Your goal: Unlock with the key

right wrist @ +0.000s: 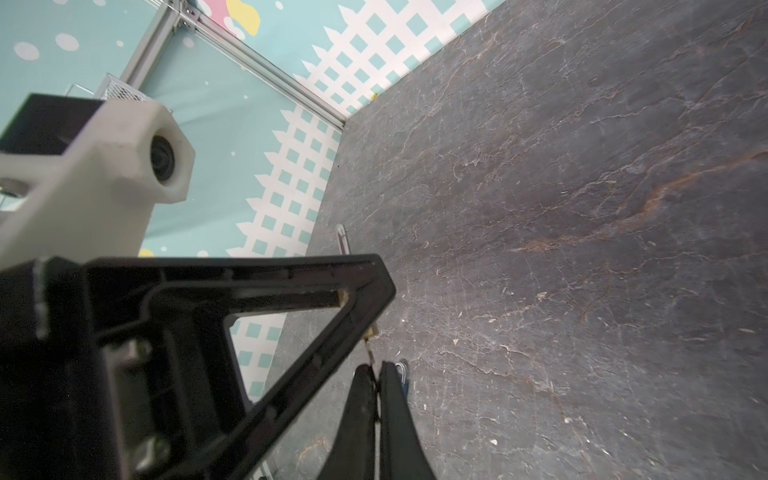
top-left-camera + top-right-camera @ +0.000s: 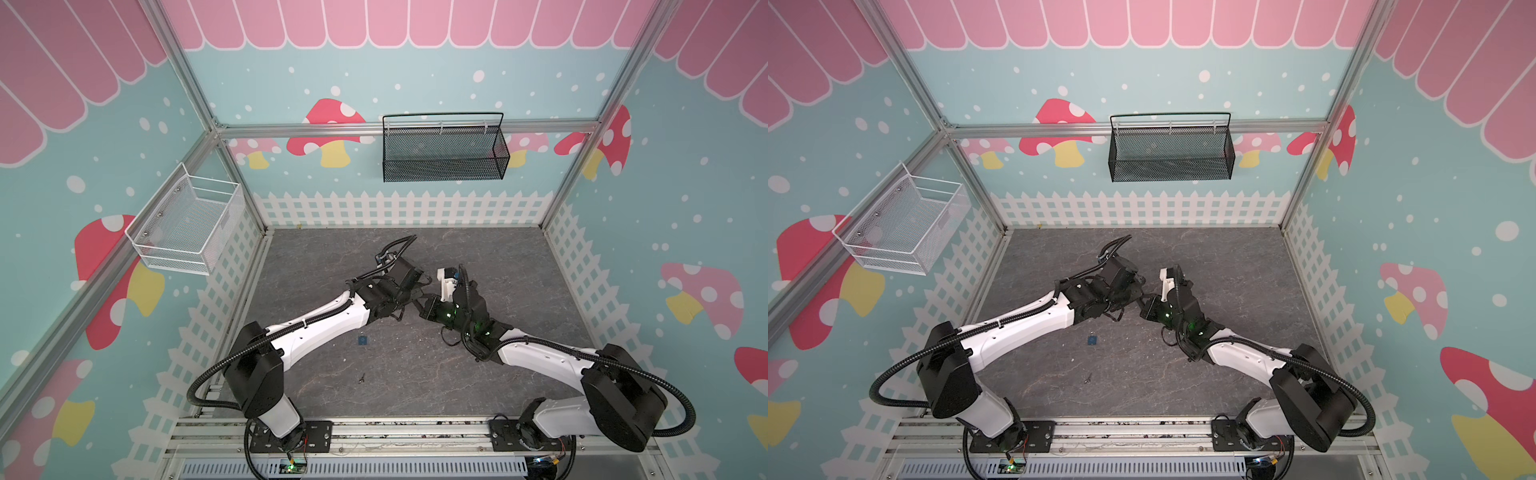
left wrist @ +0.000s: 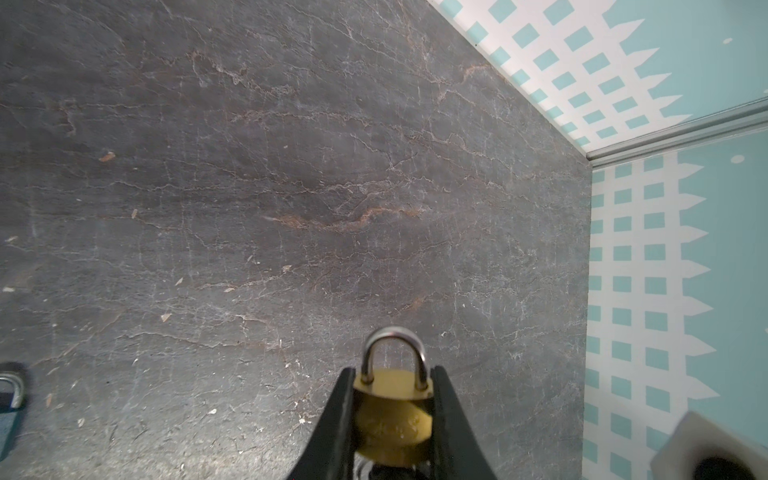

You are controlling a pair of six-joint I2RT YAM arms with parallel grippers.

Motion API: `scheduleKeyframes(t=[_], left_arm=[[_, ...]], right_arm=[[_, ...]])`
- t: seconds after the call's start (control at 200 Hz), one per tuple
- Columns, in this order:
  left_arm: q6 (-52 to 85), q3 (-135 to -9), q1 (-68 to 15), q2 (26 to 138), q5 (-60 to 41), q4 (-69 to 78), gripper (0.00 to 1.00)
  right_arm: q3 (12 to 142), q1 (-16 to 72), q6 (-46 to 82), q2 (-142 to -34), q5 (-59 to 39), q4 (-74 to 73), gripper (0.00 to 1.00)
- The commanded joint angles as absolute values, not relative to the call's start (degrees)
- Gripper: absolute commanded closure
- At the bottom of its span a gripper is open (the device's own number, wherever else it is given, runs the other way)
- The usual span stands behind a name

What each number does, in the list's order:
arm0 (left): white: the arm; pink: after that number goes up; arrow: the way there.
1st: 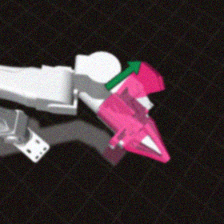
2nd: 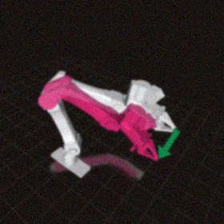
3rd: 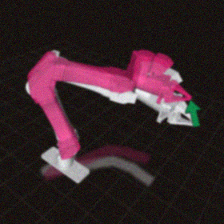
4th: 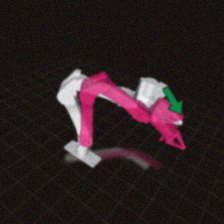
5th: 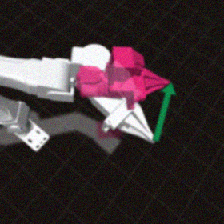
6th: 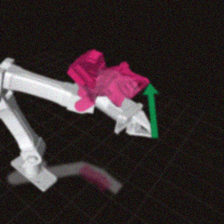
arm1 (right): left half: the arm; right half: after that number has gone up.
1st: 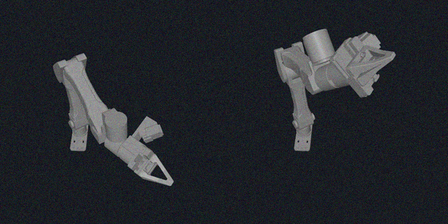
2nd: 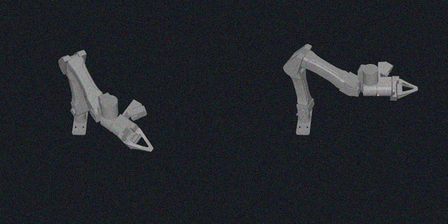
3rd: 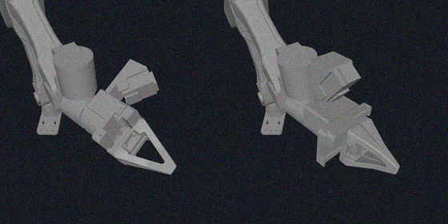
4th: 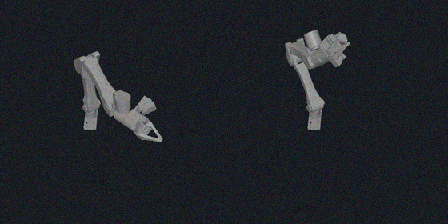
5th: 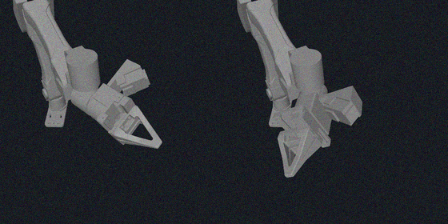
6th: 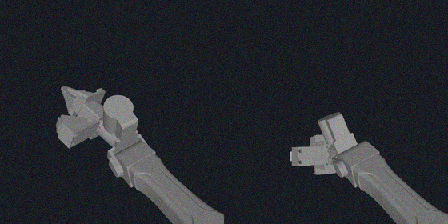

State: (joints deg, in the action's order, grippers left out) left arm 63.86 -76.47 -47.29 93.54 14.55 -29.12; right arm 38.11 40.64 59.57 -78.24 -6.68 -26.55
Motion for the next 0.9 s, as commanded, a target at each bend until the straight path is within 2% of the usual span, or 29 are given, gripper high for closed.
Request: scheduleKeyframes(t=[0.0, 0.205, 0.44, 0.57, 0.68, 0.896], left_arm=[[64.2, -77.0, -51.0, 94.3, 3.2, -31.1, 1.00], [65.1, -76.6, -51.4, 94.0, 1.1, -31.1, 1.00], [63.0, -78.0, -48.4, 92.9, 8.1, -31.0, 1.00], [62.4, -77.8, -46.8, 91.8, 14.2, -31.1, 1.00], [61.8, -78.6, -44.8, 91.8, 15.2, -31.3, 1.00], [60.9, -79.5, -44.5, 90.6, 17.5, -31.3, 1.00]], right_arm=[[42.1, 40.8, 56.6, -78.2, -1.4, -30.8, 1.00], [41.9, 40.8, 58.0, -78.1, -1.0, -35.1, 1.00], [39.2, 40.8, 56.1, -76.7, -3.0, -32.7, 1.00], [37.4, 40.8, 53.8, -75.2, -6.1, -31.6, 0.87], [36.4, 40.7, 51.8, -74.1, -9.0, -31.3, 0.76], [35.0, 39.8, 53.4, -71.9, -11.7, -31.0, 0.78]])
